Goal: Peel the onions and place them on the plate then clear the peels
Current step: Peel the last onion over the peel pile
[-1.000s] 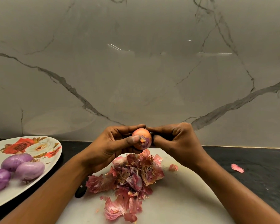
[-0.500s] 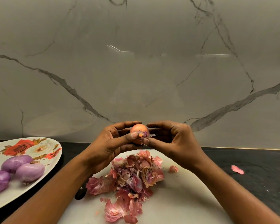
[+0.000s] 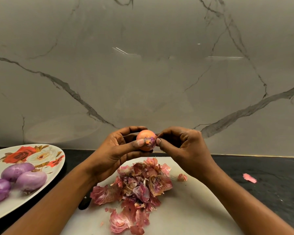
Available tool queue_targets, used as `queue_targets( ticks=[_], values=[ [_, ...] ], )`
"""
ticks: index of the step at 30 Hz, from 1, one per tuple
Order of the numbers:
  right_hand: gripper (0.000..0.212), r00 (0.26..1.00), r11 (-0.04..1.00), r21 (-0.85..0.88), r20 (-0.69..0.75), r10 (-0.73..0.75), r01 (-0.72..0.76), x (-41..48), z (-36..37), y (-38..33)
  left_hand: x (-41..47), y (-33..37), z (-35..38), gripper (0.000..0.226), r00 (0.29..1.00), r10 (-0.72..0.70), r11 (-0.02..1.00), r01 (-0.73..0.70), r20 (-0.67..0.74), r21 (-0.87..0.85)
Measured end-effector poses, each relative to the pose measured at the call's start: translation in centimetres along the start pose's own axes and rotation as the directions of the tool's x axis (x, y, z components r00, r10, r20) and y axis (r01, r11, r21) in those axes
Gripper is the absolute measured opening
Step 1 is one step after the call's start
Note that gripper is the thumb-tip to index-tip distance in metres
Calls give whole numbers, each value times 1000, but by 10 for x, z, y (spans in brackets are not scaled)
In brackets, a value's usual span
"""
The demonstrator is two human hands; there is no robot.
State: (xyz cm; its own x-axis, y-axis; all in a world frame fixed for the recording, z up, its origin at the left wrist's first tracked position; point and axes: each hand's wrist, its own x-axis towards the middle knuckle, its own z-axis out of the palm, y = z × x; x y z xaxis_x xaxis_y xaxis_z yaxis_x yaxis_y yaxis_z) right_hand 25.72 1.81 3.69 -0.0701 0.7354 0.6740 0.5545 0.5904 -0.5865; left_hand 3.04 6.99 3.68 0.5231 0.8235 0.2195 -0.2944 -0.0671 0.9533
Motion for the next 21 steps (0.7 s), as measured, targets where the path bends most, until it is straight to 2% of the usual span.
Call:
queue_targets(
  ticks=[7,11,17,21],
  values=[
    [6,993,997,-3,-89,73,-73,4,-6,4,2,0,-2,49,1000,-10,999,10,9,-42],
    [20,993,991,61,-16,121,-119,3,-6,4,2,1,-2,49,1000,-8,999,8,11,-42],
    [42,972,936,270,129,197,-226,3,-7,-2,0,1,-1,48,999,-11,1000,11,31,-12],
    [41,970,938,262,147,192,-225,4,-7,-2,-2,1,1,47,999,-10,1000,9,34,29]
  ],
)
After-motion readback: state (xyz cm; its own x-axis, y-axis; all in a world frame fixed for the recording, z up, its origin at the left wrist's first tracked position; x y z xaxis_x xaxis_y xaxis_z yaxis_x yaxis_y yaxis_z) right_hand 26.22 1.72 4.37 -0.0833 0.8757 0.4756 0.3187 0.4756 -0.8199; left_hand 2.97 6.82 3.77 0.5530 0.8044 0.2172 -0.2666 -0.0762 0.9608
